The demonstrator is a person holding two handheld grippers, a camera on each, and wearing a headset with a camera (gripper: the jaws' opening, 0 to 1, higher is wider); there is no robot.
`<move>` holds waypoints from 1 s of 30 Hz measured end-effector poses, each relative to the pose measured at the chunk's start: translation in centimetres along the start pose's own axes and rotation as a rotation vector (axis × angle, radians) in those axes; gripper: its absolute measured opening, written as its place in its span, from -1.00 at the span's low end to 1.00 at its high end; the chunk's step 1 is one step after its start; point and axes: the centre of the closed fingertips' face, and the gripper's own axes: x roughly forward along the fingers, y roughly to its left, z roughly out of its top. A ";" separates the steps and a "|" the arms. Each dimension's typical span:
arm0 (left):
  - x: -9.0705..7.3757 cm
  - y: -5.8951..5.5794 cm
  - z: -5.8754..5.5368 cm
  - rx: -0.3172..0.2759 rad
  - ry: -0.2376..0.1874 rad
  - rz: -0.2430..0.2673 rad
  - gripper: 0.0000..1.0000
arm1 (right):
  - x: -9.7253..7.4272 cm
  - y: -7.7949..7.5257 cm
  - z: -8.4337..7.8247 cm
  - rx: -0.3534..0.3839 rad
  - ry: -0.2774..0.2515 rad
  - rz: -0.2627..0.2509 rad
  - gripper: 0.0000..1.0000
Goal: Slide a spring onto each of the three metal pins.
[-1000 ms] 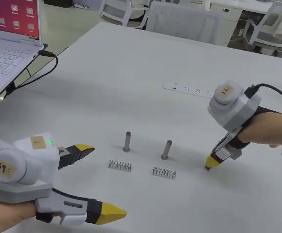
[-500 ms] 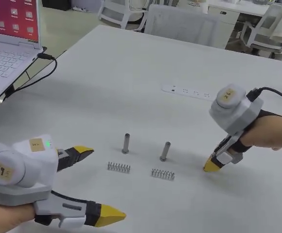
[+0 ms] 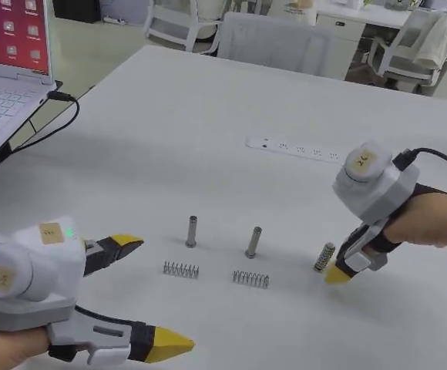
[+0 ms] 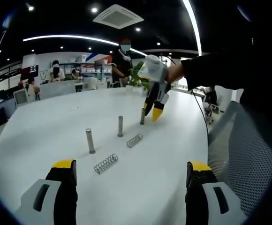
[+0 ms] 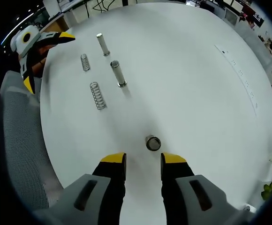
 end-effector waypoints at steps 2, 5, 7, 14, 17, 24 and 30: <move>0.0 0.0 0.0 0.002 0.001 -0.003 0.89 | 0.0 0.4 -0.3 0.006 0.000 0.001 -0.44; 0.1 -0.1 0.0 0.004 0.001 -0.004 0.89 | 0.1 1.4 -0.7 0.012 -0.009 0.009 -0.45; 0.1 -0.1 0.0 0.003 0.001 -0.005 0.89 | 0.2 1.8 -0.8 0.009 -0.009 0.015 -0.44; 0.2 -0.5 0.1 0.008 0.001 -0.013 0.88 | 0.5 3.2 -0.9 -0.002 -0.016 0.031 -0.45; 0.1 -0.6 0.2 0.011 -0.001 -0.013 0.88 | 0.6 3.9 -0.7 -0.017 -0.020 0.036 -0.45; 0.0 -0.7 0.3 0.016 -0.002 -0.015 0.87 | 0.6 5.7 0.2 -0.057 -0.027 0.051 -0.45; -0.1 -0.8 0.3 0.018 -0.003 -0.015 0.86 | 0.4 6.6 1.8 -0.093 -0.048 0.057 -0.45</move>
